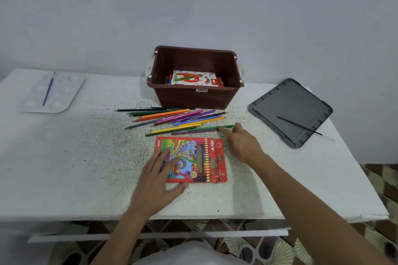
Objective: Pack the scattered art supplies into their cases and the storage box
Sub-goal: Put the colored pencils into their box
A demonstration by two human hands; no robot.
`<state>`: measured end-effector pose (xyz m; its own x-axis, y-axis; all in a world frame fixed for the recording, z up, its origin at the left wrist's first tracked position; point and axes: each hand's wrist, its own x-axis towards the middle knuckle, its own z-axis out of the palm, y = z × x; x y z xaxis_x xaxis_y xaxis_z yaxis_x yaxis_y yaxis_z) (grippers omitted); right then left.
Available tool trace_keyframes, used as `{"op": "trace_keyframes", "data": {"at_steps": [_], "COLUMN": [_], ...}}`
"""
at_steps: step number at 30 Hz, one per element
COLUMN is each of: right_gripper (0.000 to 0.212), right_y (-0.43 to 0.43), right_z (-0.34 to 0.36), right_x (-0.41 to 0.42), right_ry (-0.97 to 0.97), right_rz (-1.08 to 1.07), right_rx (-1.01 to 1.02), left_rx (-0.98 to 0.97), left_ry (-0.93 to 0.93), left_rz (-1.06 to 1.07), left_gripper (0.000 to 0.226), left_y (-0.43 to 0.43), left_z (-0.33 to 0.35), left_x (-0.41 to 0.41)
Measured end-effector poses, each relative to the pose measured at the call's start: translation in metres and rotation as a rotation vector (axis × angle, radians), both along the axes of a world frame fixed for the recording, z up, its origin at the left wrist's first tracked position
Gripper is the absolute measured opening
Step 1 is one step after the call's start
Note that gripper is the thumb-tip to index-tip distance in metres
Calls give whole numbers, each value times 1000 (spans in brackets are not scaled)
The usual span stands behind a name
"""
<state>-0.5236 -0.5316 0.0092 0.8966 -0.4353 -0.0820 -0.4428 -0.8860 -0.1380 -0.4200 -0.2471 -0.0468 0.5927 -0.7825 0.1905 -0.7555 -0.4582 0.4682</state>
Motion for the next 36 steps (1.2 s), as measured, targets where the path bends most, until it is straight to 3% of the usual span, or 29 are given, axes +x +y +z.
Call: {"op": "trace_keyframes", "data": {"at_steps": [8,14,19,26,36], "right_gripper": [26,6,6,13,17], "right_y": [-1,-13,-31,-40,-21], "right_z": [-6,-3,-2,9,5], "right_x": [-8,-37,-83,-127,-133], "right_ry": [-141,-263,-346,-342,-341], "right_rz": [12,-95,-131,2,119], "right_rx": [-143,-205,-150,-215,-237], "left_rx": [-17,-4,1,-22,-6], "left_ry": [-6,-13,-10,-18,-30], "left_rz": [-3,2,1,-10,-12], "left_gripper": [69,69,69,69,71], "left_y": [-1,-1,-1,-2,-2], "left_z": [0,0,0,-1,-2], "left_x": [0,0,0,0,0]}}
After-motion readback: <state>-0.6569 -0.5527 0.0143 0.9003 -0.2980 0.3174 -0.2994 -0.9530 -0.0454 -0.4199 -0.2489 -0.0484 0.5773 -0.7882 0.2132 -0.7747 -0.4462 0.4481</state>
